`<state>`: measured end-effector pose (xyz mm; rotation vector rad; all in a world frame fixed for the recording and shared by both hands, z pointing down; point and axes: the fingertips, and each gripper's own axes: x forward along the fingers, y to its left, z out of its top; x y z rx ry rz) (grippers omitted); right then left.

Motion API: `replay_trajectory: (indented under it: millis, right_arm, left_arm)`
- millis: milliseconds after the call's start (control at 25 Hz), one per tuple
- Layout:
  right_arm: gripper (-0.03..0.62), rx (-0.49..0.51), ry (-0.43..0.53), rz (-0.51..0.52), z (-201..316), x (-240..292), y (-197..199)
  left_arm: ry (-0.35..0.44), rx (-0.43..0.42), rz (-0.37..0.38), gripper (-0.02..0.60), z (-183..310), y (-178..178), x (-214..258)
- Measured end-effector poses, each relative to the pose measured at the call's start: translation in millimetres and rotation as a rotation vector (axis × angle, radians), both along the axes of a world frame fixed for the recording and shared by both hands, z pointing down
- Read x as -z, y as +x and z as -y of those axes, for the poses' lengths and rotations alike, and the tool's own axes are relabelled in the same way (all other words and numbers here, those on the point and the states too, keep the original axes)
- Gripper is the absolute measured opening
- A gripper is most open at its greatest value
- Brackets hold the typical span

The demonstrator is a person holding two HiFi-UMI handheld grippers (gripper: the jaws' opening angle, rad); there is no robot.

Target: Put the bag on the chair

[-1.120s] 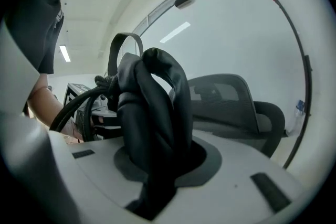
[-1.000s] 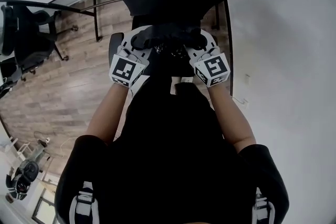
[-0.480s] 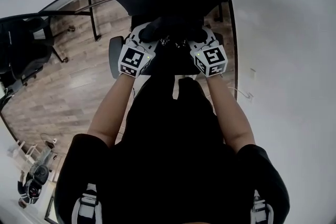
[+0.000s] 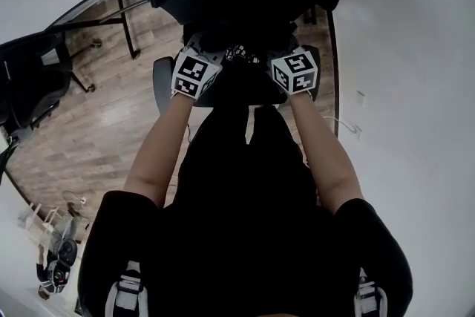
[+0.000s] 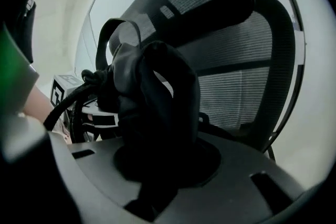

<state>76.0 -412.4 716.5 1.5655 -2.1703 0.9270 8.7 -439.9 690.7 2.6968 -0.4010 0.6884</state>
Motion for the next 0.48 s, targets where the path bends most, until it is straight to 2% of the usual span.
replay_trajectory:
  millis: [280,480]
  right_arm:
    - [0.083,-0.004,-0.113,0.006,4,-56,5]
    - [0.092,-0.052,-0.13,0.036,16,-72,10]
  left_arm:
    - [-0.033,-0.025,0.074,0.038,7,4,-53]
    - [-0.048,0.017,0.066,0.04,20,6,-70]
